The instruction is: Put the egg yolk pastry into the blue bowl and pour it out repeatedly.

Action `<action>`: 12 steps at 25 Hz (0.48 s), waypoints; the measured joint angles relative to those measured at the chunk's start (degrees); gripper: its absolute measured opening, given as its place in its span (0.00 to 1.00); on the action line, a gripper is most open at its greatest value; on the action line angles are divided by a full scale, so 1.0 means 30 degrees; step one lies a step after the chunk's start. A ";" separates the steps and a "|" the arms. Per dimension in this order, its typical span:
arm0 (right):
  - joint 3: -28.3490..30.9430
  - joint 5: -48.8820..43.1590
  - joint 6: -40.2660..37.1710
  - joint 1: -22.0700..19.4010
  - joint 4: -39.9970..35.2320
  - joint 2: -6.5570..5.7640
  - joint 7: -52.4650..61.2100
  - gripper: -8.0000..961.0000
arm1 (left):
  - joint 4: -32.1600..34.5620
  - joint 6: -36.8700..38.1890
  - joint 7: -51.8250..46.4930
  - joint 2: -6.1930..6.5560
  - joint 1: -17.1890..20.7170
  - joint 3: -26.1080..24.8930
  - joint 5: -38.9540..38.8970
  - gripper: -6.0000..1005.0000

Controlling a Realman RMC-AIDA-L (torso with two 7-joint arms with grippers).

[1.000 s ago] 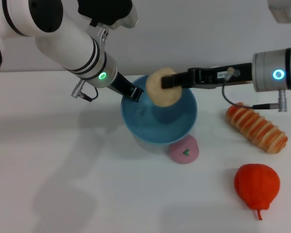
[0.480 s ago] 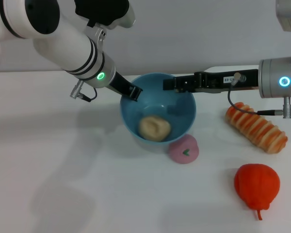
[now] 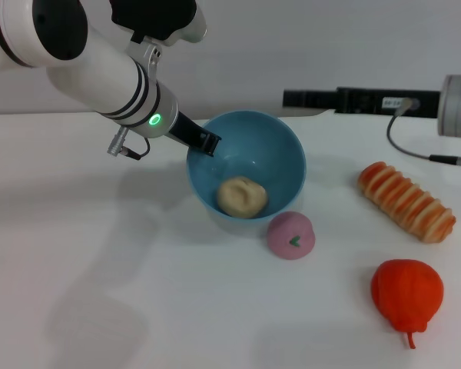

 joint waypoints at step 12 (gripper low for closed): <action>0.0009 0.4420 0.0926 -0.1886 0.1147 0.0474 -1.2161 0.61 | -0.0075 0.0147 -0.0001 -0.0028 0.0026 0.0012 0.0000 0.01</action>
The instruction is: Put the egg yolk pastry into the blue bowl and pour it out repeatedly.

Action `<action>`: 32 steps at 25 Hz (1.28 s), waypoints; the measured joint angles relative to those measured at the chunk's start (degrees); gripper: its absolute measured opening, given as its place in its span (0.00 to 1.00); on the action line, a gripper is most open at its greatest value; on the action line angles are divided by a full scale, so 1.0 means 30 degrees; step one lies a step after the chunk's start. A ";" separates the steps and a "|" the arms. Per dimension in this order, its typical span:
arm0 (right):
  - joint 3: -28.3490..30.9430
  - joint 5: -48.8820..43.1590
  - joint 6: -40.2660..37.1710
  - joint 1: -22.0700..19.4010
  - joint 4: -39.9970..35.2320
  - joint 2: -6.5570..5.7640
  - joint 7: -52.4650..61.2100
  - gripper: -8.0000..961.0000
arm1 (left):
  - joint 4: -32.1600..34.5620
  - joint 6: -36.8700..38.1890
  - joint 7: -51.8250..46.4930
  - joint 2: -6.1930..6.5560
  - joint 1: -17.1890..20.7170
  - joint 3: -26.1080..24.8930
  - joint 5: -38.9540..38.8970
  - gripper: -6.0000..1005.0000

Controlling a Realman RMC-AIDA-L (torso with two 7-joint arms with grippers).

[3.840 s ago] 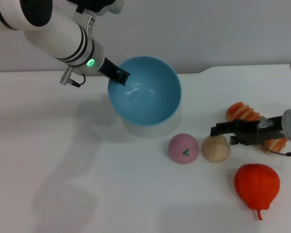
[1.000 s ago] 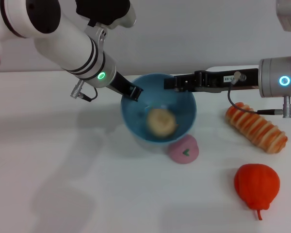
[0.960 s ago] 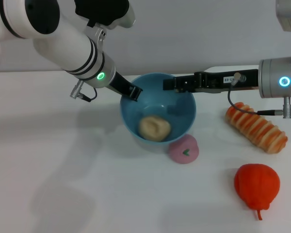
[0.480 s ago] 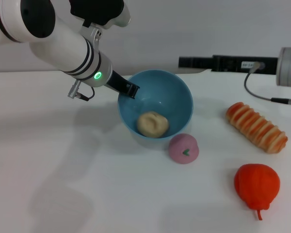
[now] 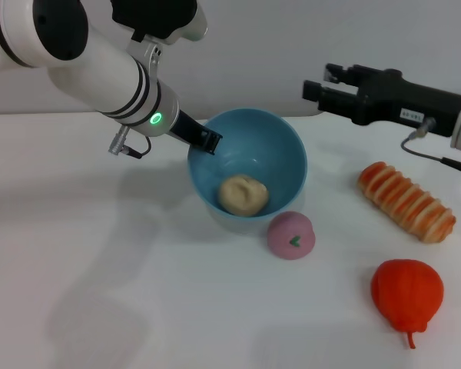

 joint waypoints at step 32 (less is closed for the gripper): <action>0.1660 1.2569 0.6373 -0.4515 0.5623 0.0039 -1.5541 0.75 | -0.0858 0.1782 0.0084 -0.0054 0.0123 0.0113 -0.0031 0.00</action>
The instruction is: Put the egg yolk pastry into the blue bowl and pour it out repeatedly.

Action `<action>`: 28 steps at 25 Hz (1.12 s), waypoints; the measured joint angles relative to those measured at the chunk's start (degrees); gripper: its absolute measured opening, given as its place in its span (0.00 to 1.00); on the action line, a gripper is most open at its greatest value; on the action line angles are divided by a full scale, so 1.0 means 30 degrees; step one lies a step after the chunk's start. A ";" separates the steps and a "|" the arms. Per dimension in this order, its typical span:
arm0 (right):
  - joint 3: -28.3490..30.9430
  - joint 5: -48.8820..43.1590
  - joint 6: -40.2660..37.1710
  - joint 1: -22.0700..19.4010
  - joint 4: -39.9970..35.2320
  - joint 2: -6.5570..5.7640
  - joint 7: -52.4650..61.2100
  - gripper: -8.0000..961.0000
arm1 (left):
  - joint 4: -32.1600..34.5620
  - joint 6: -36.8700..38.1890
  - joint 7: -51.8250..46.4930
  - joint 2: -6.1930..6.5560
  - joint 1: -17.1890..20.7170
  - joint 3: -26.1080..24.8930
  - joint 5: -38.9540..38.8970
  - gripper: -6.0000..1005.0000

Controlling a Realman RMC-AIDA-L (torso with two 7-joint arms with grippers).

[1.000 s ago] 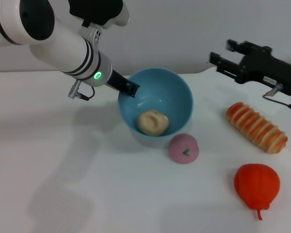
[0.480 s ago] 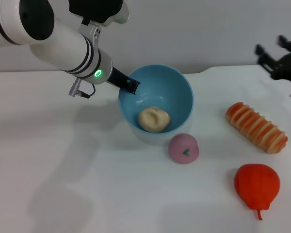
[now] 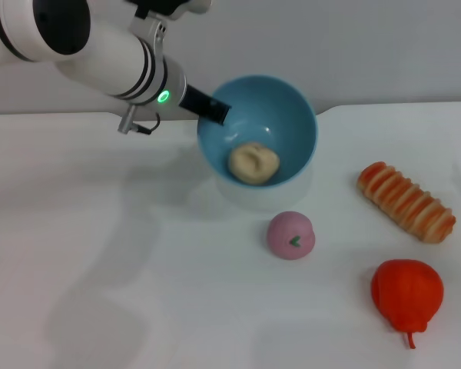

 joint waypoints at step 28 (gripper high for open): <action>0.0865 -0.0050 -0.1443 -0.0657 0.3555 0.0031 -0.1353 0.76 | -0.3773 1.0629 0.0046 -0.0158 -0.0734 0.8285 0.3469 0.01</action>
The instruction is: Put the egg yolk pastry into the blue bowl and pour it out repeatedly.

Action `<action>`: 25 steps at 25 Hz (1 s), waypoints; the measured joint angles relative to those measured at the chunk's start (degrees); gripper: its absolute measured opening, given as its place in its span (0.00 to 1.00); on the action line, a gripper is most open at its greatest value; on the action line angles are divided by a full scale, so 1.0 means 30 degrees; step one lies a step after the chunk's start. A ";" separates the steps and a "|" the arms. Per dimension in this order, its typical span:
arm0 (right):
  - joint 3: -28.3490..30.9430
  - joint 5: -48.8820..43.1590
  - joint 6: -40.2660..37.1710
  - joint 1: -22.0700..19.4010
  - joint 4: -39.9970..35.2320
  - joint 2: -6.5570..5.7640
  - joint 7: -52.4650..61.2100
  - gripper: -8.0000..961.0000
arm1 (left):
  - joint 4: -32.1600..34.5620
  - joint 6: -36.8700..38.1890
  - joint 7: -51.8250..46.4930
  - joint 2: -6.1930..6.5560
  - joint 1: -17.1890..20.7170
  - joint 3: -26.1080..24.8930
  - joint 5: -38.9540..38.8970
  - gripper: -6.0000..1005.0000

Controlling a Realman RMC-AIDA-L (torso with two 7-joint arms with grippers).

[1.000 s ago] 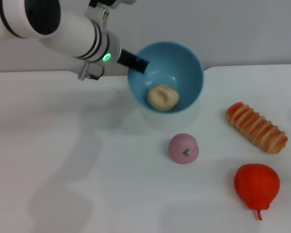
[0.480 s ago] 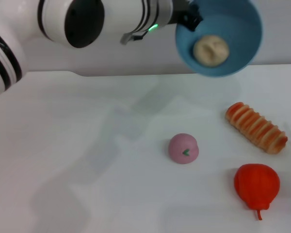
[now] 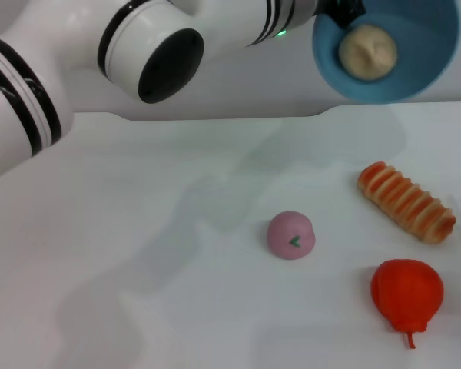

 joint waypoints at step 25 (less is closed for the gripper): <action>0.0004 -0.0019 0.0146 0.0106 0.0299 0.0000 0.0004 0.76 | -0.0494 0.8349 -0.0068 -0.0021 0.2323 0.2987 0.0793 0.01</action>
